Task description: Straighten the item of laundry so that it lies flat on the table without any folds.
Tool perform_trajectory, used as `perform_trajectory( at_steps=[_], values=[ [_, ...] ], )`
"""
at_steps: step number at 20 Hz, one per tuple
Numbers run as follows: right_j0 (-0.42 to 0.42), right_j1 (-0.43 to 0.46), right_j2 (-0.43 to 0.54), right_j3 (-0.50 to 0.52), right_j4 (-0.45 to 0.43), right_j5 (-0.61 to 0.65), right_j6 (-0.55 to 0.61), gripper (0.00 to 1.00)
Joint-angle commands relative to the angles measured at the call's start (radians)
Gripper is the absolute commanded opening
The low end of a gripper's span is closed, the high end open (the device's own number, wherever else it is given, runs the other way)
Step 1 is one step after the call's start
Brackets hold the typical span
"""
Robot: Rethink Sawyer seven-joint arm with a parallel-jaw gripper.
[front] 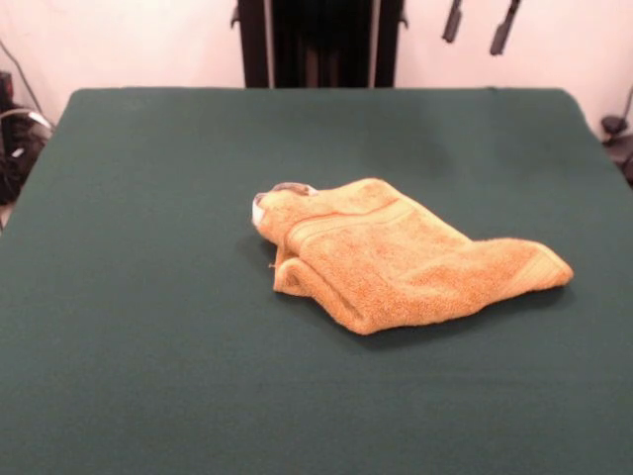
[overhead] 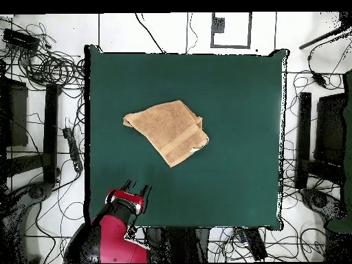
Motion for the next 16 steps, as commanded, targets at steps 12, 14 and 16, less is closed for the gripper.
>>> perform_trajectory(
  at_steps=[12, 14, 16],
  values=[
    [-0.065, -0.006, 0.067, 0.003, -0.11, 0.068, 0.16, 1.0],
    [-0.085, 0.0, 0.091, 0.001, -0.122, 0.079, 0.17, 1.0],
    [-0.114, 0.007, 0.131, 0.005, -0.134, 0.1, 0.185, 1.0]
  ],
)
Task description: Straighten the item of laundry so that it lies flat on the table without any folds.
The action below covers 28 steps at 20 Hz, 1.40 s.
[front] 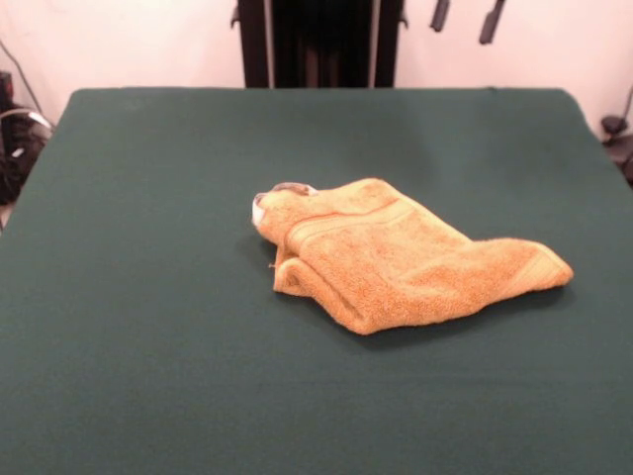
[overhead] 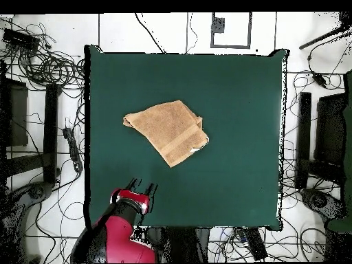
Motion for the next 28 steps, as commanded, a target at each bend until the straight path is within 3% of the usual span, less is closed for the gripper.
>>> perform_trajectory(
  at_steps=[1, 28],
  values=[
    [-0.075, 0.05, 0.172, 0.012, -0.052, 0.099, 0.199, 1.0],
    [-0.164, 0.075, 0.282, 0.02, -0.059, 0.207, 0.198, 1.0]
  ],
)
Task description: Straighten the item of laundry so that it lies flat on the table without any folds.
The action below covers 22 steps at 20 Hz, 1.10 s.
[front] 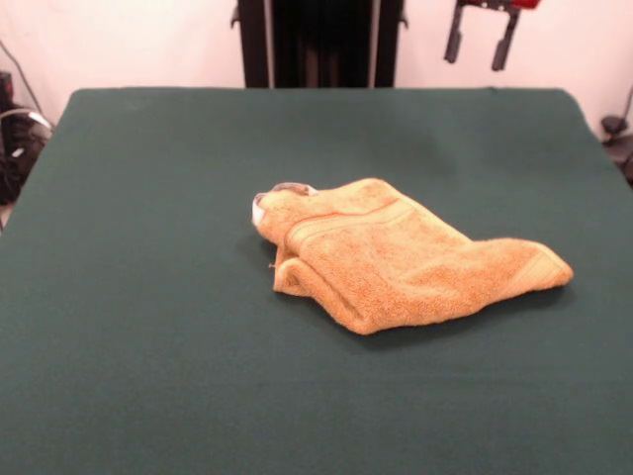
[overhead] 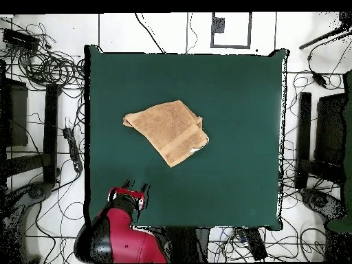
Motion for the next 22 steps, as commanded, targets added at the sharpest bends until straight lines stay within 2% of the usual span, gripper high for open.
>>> perform_trajectory(
  at_steps=[1, 12, 19, 22],
  values=[
    [-0.031, 0.064, 0.125, 0.016, 0.003, 0.155, 0.196, 1.0],
    [-0.035, 0.051, 0.118, 0.001, 0.008, 0.238, 0.181, 1.0],
    [-0.05, 0.025, 0.108, -0.026, -0.019, 0.306, 0.138, 1.0],
    [-0.087, 0.019, 0.134, -0.039, -0.052, 0.315, 0.111, 1.0]
  ],
)
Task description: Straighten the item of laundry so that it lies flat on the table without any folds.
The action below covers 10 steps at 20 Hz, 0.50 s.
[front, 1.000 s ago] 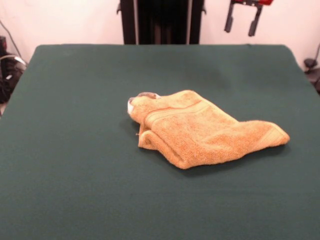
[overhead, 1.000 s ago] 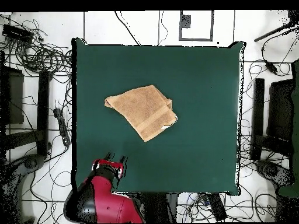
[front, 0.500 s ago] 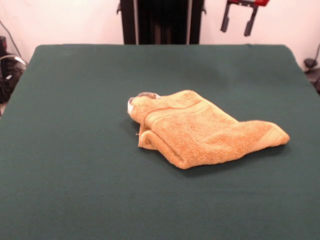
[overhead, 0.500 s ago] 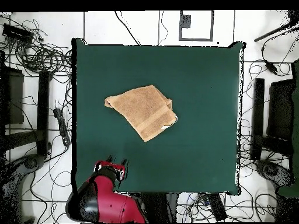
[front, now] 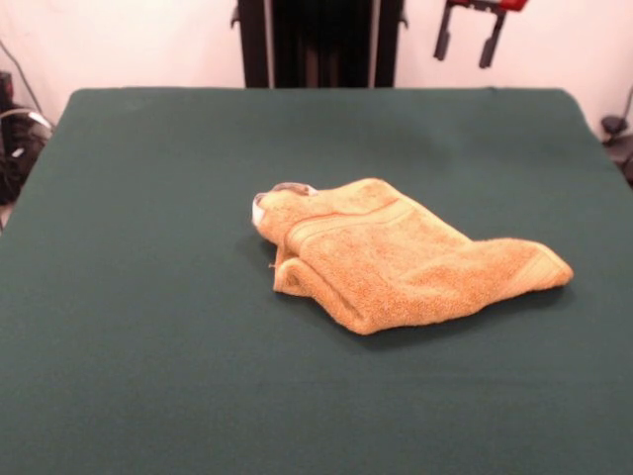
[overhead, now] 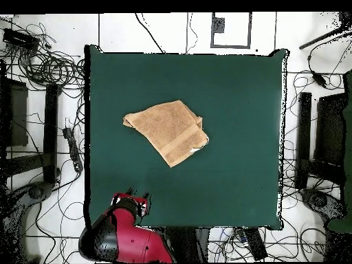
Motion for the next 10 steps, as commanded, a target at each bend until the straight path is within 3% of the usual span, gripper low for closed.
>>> perform_trajectory(
  at_steps=[1, 10],
  values=[
    [-0.063, 0.019, 0.134, -0.044, -0.053, 0.148, 0.1, 1.0],
    [-0.207, 0.001, 0.267, -0.066, -0.162, 0.136, 0.075, 1.0]
  ],
)
